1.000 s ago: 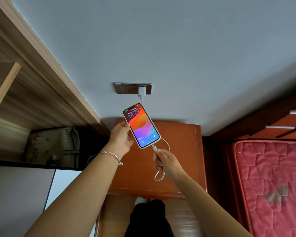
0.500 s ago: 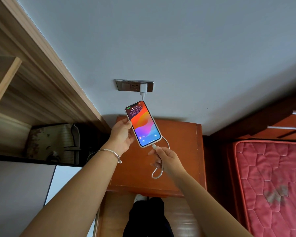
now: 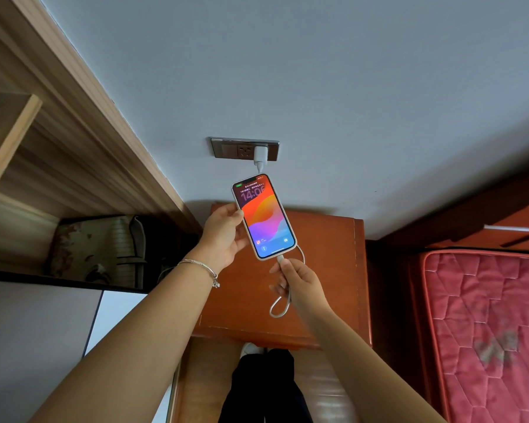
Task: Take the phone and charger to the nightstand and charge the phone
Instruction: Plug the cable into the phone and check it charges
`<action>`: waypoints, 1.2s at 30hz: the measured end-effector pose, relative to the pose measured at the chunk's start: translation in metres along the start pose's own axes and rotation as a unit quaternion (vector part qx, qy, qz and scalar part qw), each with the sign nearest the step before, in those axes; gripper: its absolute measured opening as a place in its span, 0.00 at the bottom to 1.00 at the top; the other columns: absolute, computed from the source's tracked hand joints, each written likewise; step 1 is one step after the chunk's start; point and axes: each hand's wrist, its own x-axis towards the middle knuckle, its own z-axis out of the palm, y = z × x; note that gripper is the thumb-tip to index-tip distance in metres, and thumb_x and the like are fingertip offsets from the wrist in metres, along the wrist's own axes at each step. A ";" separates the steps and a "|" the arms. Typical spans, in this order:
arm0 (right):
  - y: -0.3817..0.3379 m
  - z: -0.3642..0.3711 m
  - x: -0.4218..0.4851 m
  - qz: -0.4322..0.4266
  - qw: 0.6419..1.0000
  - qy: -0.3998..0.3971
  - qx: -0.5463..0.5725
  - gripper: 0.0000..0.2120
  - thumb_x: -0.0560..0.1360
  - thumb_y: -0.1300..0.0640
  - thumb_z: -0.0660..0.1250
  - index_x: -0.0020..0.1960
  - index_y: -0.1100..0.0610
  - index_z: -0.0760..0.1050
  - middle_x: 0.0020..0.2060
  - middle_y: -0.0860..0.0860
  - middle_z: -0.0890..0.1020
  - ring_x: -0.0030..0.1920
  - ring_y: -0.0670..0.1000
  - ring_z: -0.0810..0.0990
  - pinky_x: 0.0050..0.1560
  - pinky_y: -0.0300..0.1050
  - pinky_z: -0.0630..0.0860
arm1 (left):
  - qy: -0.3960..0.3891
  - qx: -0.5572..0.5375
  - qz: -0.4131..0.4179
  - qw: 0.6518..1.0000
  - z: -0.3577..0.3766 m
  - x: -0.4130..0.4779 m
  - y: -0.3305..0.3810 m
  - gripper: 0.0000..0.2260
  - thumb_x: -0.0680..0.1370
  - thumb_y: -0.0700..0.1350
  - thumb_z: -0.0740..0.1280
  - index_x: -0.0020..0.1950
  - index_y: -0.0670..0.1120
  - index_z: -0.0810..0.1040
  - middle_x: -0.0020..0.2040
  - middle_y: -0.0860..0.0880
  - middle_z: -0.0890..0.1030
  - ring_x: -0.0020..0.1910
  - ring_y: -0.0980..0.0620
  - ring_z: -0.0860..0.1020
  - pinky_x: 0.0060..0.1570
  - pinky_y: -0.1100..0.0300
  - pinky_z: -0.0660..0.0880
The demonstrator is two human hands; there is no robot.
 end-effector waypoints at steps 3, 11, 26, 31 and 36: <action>0.006 0.003 -0.002 -0.008 1.000 0.000 0.022 0.14 0.79 0.54 0.59 0.39 0.58 0.77 0.26 0.49 0.71 0.30 0.46 0.72 0.40 0.38 0.77 | -0.020 0.008 -0.009 1.000 -0.001 0.000 0.005 0.08 0.80 0.43 0.60 0.58 0.43 0.74 0.52 0.43 0.80 0.53 0.48 0.80 0.42 0.57 0.78; 0.003 0.012 -0.002 -0.038 0.998 0.018 0.046 0.15 0.79 0.54 0.59 0.37 0.58 0.77 0.25 0.50 0.70 0.29 0.47 0.71 0.38 0.36 0.76 | -0.011 -0.005 -0.005 1.000 -0.007 -0.001 0.008 0.04 0.79 0.44 0.61 0.52 0.46 0.75 0.49 0.46 0.82 0.49 0.51 0.82 0.36 0.60 0.78; 0.009 0.006 -0.003 -0.031 0.999 0.013 0.000 0.15 0.79 0.55 0.58 0.37 0.58 0.76 0.26 0.49 0.71 0.29 0.47 0.72 0.38 0.35 0.76 | -0.025 0.014 0.003 1.000 -0.011 -0.009 0.000 0.05 0.78 0.45 0.63 0.53 0.47 0.75 0.50 0.46 0.82 0.52 0.50 0.81 0.41 0.58 0.79; 0.018 0.000 -0.009 -0.013 0.999 -0.015 -0.026 0.15 0.80 0.56 0.57 0.39 0.59 0.77 0.24 0.47 0.74 0.30 0.47 0.74 0.44 0.42 0.80 | -0.023 0.024 -0.020 0.999 -0.011 -0.013 -0.009 0.05 0.79 0.44 0.62 0.54 0.46 0.75 0.49 0.46 0.82 0.50 0.51 0.81 0.40 0.59 0.78; 0.012 -0.012 -0.010 0.018 0.993 -0.085 -0.081 0.13 0.80 0.56 0.57 0.43 0.60 0.77 0.31 0.51 0.81 0.35 0.49 0.81 0.42 0.40 0.79 | -0.017 0.042 -0.025 0.999 -0.010 -0.014 -0.018 0.06 0.79 0.44 0.62 0.54 0.45 0.75 0.48 0.46 0.82 0.50 0.49 0.81 0.41 0.57 0.78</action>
